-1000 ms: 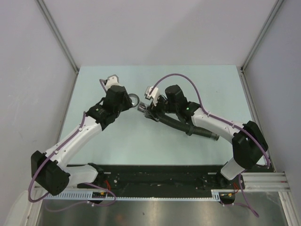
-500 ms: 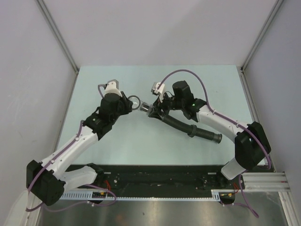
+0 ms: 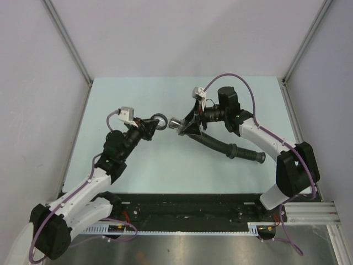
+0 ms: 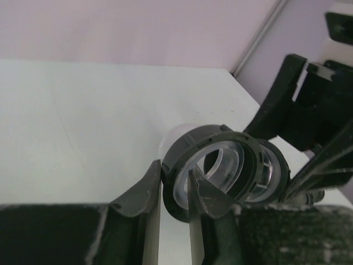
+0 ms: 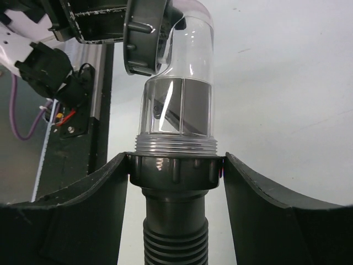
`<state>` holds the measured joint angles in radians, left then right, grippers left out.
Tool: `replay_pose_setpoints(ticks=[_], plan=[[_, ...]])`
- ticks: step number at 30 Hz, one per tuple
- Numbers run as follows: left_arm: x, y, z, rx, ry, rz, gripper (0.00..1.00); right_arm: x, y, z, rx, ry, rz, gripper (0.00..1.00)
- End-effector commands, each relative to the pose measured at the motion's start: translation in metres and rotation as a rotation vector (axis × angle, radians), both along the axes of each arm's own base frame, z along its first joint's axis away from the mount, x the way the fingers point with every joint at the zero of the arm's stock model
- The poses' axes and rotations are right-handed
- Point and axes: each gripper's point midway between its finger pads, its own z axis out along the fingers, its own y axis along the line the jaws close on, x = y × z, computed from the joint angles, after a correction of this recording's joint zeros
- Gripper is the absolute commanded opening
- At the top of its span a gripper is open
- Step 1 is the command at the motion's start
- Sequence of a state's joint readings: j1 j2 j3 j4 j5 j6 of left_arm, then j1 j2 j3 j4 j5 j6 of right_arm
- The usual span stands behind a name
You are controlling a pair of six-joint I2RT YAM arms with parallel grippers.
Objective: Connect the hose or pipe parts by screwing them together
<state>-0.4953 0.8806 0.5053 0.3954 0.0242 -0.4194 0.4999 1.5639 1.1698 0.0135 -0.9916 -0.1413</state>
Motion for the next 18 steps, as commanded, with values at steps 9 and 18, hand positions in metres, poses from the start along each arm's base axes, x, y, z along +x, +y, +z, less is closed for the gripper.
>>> replay_pose_setpoints(ticks=[9, 18], plan=[[-0.016, -0.012, 0.055, 0.018, -0.407, -0.157, 0.23, -0.031, 0.002, 0.020, 0.058, -0.039, 0.190, 0.00], [-0.026, 0.011, 0.033, -0.033, -0.264, -0.087, 0.92, -0.006, -0.004, 0.005, -0.037, -0.136, 0.066, 0.00]])
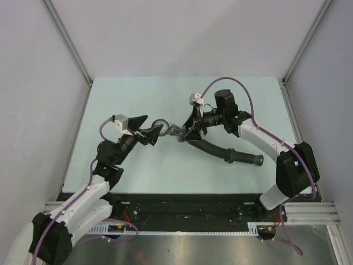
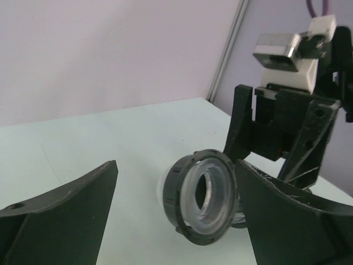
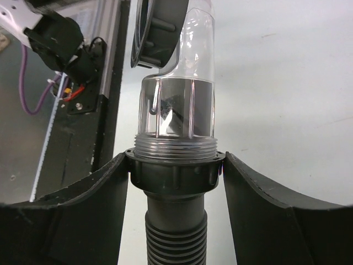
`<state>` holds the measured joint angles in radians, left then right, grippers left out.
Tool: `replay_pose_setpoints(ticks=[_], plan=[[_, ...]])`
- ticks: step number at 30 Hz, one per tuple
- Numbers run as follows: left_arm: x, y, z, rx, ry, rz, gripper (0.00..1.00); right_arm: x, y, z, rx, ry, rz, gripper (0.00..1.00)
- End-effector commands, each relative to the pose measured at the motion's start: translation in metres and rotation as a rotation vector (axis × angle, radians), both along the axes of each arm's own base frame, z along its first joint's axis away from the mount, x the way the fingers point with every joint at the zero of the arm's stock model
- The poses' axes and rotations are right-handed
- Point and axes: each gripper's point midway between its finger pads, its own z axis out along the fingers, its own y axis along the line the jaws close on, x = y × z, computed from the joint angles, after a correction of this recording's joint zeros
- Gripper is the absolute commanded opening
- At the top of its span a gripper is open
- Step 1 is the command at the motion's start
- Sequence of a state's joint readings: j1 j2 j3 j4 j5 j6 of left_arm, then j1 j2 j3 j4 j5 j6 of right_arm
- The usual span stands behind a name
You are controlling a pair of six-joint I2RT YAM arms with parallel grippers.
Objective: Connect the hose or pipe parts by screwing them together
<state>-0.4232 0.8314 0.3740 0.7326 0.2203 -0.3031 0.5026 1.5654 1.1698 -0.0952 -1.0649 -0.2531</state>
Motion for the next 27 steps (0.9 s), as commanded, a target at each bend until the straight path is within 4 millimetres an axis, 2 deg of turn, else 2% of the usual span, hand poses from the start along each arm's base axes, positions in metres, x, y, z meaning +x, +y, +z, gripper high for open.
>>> replay_pose_setpoints(ticks=[1, 2, 6, 7, 9, 10, 11, 14, 18, 27], plan=[[-0.012, 0.011, 0.003, -0.052, 0.055, 0.021, 0.92, 0.017, -0.001, 0.018, -0.012, -0.171, -0.033, 0.00], [-0.012, 0.014, -0.004, -0.042, 0.114, 0.035, 0.92, 0.025, -0.003, 0.015, -0.039, -0.189, -0.074, 0.00], [-0.010, 0.015, -0.007, -0.037, 0.277, 0.046, 0.92, 0.048, -0.007, 0.012, -0.118, -0.317, -0.183, 0.00], [-0.007, 0.015, -0.008, -0.037, 0.325, 0.053, 0.92, 0.049, -0.003, 0.012, -0.135, -0.350, -0.192, 0.00], [0.003, 0.016, -0.013, -0.042, 0.487, 0.075, 0.89, 0.062, -0.004, 0.012, -0.191, -0.443, -0.261, 0.00], [0.002, 0.012, -0.014, -0.040, 0.541, 0.045, 0.89, 0.059, 0.001, 0.013, -0.201, -0.476, -0.257, 0.00], [0.007, 0.010, -0.014, -0.038, 0.607, 0.041, 0.86, 0.064, 0.000, 0.014, -0.226, -0.519, -0.282, 0.00], [0.008, 0.012, -0.011, -0.096, 0.730, 0.012, 0.84, 0.063, 0.006, 0.021, -0.246, -0.592, -0.303, 0.00], [0.014, 0.019, -0.020, -0.176, 0.851, -0.025, 0.84, 0.057, 0.013, 0.036, -0.205, -0.642, -0.297, 0.00], [0.014, 0.007, -0.033, -0.108, 0.886, -0.136, 0.86, 0.047, 0.030, 0.053, -0.196, -0.781, -0.289, 0.00]])
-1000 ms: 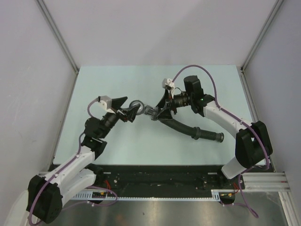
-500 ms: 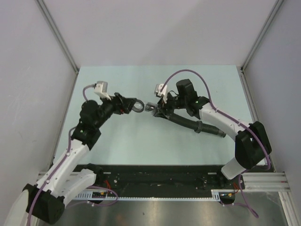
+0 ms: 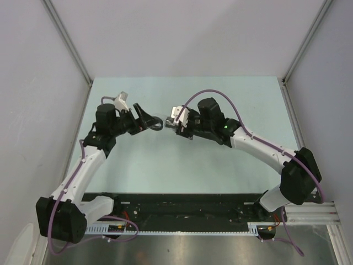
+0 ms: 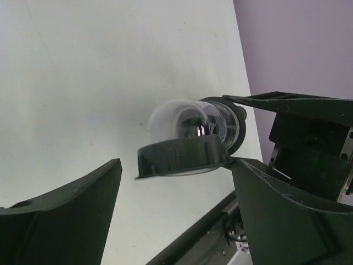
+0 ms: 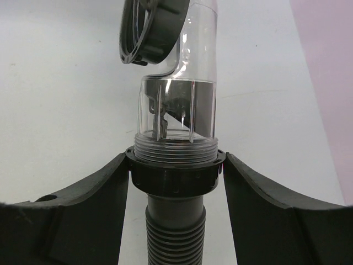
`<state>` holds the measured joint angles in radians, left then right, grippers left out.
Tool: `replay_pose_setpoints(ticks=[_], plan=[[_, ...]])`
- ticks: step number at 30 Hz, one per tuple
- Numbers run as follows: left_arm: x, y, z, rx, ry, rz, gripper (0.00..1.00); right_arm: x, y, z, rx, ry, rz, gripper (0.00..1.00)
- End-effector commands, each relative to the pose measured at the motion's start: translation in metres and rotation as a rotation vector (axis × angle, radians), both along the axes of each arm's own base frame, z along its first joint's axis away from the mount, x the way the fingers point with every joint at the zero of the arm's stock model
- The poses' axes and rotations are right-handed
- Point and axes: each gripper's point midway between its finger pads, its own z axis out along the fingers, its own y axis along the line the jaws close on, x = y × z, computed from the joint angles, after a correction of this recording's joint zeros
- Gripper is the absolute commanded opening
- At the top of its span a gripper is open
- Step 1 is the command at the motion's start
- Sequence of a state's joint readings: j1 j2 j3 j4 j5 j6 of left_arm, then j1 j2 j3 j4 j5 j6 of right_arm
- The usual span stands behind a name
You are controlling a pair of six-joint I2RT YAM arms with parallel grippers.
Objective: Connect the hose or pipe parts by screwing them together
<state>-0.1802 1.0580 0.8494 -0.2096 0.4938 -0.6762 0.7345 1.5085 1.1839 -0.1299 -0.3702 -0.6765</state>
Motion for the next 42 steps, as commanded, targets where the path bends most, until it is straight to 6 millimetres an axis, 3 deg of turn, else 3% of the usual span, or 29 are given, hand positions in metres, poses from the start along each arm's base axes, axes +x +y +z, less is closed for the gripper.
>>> replay_pose_setpoints(ticks=[1, 5, 11, 13, 14, 16, 17, 19, 24, 26, 30, 34, 37, 40, 41, 42], plan=[[-0.005, -0.014, 0.010, -0.037, 0.010, -0.114, 0.85, 0.006, 0.012, 0.061, 0.091, -0.194, 0.011, 0.00], [-0.006, -0.021, 0.009, -0.049, 0.011, -0.179, 0.78, 0.003, 0.016, 0.064, 0.109, -0.192, 0.021, 0.00], [-0.020, -0.032, 0.006, -0.075, -0.051, -0.314, 0.55, 0.000, 0.014, 0.064, 0.167, -0.107, 0.079, 0.00], [-0.021, -0.033, 0.015, -0.082, -0.138, -0.330, 0.47, -0.009, 0.018, 0.075, 0.252, -0.047, 0.155, 0.00], [-0.025, -0.034, 0.008, -0.090, -0.155, -0.339, 0.44, -0.002, 0.009, 0.077, 0.274, -0.023, 0.155, 0.00], [-0.028, -0.034, 0.030, -0.104, -0.335, -0.341, 0.35, -0.015, 0.008, 0.079, 0.311, 0.042, 0.247, 0.00], [-0.030, -0.032, 0.019, -0.110, -0.344, -0.309, 0.33, -0.013, 0.003, 0.076, 0.316, 0.070, 0.266, 0.00], [-0.033, -0.030, 0.038, -0.106, -0.505, -0.291, 0.29, -0.022, 0.001, 0.082, 0.353, 0.139, 0.345, 0.00], [-0.029, -0.033, 0.028, -0.029, -0.580, -0.334, 0.25, -0.020, -0.004, 0.081, 0.380, 0.207, 0.401, 0.00], [-0.031, -0.037, 0.024, 0.001, -0.628, -0.390, 0.24, -0.032, -0.007, 0.083, 0.404, 0.286, 0.461, 0.00], [-0.033, -0.044, 0.024, 0.100, -0.783, -0.446, 0.09, -0.039, -0.012, 0.084, 0.438, 0.424, 0.525, 0.00], [-0.036, -0.048, 0.029, 0.131, -0.869, -0.475, 0.00, -0.039, -0.019, 0.079, 0.447, 0.549, 0.533, 0.01], [-0.031, -0.045, 0.028, 0.138, -0.867, -0.443, 0.00, -0.031, -0.023, 0.076, 0.462, 0.643, 0.488, 0.06], [-0.024, -0.044, 0.027, 0.109, -0.809, -0.401, 0.00, -0.022, -0.024, 0.076, 0.478, 0.662, 0.427, 0.20], [-0.021, -0.044, 0.026, 0.099, -0.788, -0.384, 0.00, -0.020, -0.024, 0.076, 0.480, 0.657, 0.409, 0.31], [-0.018, -0.042, 0.027, 0.089, -0.768, -0.357, 0.00, -0.014, -0.024, 0.072, 0.479, 0.649, 0.363, 0.35]])
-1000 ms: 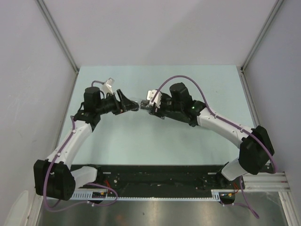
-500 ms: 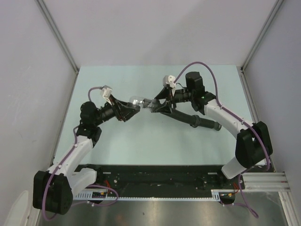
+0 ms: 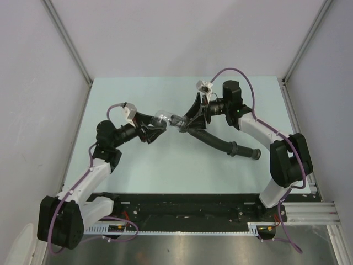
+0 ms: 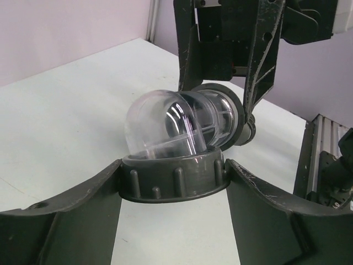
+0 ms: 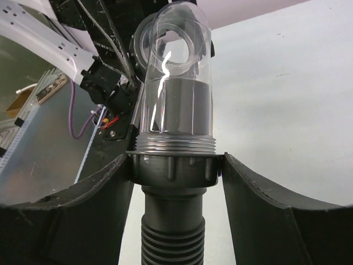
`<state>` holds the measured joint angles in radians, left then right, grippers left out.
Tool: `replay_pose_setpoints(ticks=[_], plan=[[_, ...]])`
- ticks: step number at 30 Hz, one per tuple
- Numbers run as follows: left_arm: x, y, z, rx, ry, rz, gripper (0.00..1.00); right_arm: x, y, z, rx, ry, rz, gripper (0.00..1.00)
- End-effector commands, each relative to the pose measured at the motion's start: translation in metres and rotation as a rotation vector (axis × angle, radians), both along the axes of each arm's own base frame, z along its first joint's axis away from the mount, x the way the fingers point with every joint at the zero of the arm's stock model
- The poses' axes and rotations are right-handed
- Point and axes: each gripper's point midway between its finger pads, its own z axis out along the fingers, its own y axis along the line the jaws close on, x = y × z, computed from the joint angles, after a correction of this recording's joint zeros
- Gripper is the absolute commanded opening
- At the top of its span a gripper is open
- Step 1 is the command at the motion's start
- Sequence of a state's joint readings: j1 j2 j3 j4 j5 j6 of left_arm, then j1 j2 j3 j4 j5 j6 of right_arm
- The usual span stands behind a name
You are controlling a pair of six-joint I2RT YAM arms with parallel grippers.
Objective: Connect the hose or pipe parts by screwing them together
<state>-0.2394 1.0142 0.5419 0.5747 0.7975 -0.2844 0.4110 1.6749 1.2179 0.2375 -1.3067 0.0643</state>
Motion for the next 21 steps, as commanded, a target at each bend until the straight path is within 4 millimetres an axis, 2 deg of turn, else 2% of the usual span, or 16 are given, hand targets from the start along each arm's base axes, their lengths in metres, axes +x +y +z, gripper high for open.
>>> replay_pose_setpoints(ticks=[1, 2, 4, 5, 6, 9, 11, 16, 17, 18, 19, 20, 21], plan=[[0.014, 0.003, 0.001, -0.059, 0.066, 0.084, 0.00, 0.006, 0.000, 0.035, 0.029, -0.065, -0.046, 0.39], [0.016, 0.004, 0.002, -0.070, 0.077, 0.101, 0.00, 0.009, -0.001, 0.034, 0.021, -0.076, -0.066, 0.51], [0.019, 0.009, 0.002, -0.098, 0.105, 0.145, 0.00, 0.016, -0.003, 0.027, -0.019, -0.083, -0.137, 0.63], [0.024, 0.014, 0.003, -0.111, 0.106, 0.191, 0.00, 0.017, -0.006, 0.026, -0.039, -0.091, -0.164, 0.75], [0.024, 0.016, 0.004, -0.120, 0.109, 0.207, 0.00, 0.025, -0.008, 0.025, -0.058, -0.111, -0.217, 0.80], [0.024, 0.022, 0.005, -0.148, 0.123, 0.247, 0.00, 0.030, -0.012, 0.025, -0.083, -0.141, -0.266, 0.93], [0.023, 0.023, 0.003, -0.162, 0.147, 0.250, 0.00, 0.032, -0.014, 0.026, -0.084, -0.148, -0.284, 0.99], [0.023, 0.027, -0.004, -0.204, 0.219, 0.288, 0.00, 0.034, -0.008, 0.031, -0.104, -0.203, -0.341, 1.00], [0.023, 0.028, -0.006, -0.208, 0.233, 0.299, 0.00, 0.032, -0.007, 0.021, -0.154, -0.256, -0.346, 1.00], [0.025, 0.031, -0.006, -0.215, 0.245, 0.322, 0.00, 0.041, -0.007, 0.014, -0.215, -0.307, -0.425, 1.00], [0.025, 0.032, -0.006, -0.224, 0.261, 0.331, 0.00, 0.033, 0.005, 0.011, -0.240, -0.354, -0.424, 1.00], [0.025, 0.033, -0.007, -0.225, 0.280, 0.340, 0.00, 0.035, 0.009, 0.010, -0.257, -0.401, -0.456, 0.99], [0.025, 0.034, -0.005, -0.230, 0.282, 0.347, 0.00, 0.044, 0.005, 0.002, -0.297, -0.428, -0.526, 1.00]])
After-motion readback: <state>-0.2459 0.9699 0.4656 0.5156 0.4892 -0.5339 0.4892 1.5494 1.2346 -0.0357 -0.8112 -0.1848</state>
